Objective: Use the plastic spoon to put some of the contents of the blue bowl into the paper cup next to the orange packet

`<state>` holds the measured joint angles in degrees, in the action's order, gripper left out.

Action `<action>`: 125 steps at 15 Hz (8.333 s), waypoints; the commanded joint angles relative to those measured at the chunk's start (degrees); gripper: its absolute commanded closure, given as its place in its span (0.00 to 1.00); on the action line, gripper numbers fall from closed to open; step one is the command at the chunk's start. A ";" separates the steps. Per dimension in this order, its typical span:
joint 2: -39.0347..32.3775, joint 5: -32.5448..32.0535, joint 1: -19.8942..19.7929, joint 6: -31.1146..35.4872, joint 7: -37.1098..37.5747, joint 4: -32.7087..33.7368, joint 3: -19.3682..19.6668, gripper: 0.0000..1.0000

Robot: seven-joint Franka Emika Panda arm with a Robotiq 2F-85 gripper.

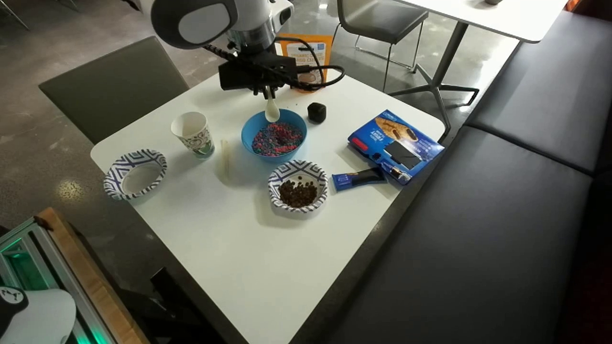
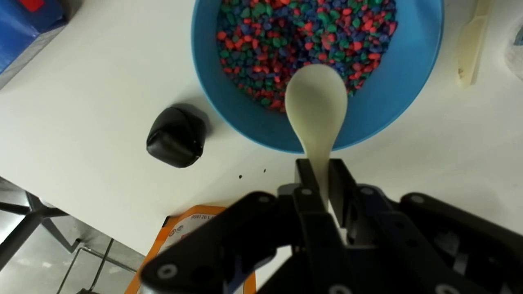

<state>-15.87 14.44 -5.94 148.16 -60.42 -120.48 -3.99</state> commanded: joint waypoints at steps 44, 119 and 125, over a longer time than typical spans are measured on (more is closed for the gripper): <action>-10.13 7.49 -11.05 13.02 -31.25 -3.59 -8.79 0.96; -18.20 -47.43 21.24 -39.93 21.63 32.42 -6.04 0.86; -18.43 -48.30 21.47 -39.72 21.58 32.60 -5.77 0.96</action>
<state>-33.98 -33.17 15.02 108.39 -38.70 -88.33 -10.26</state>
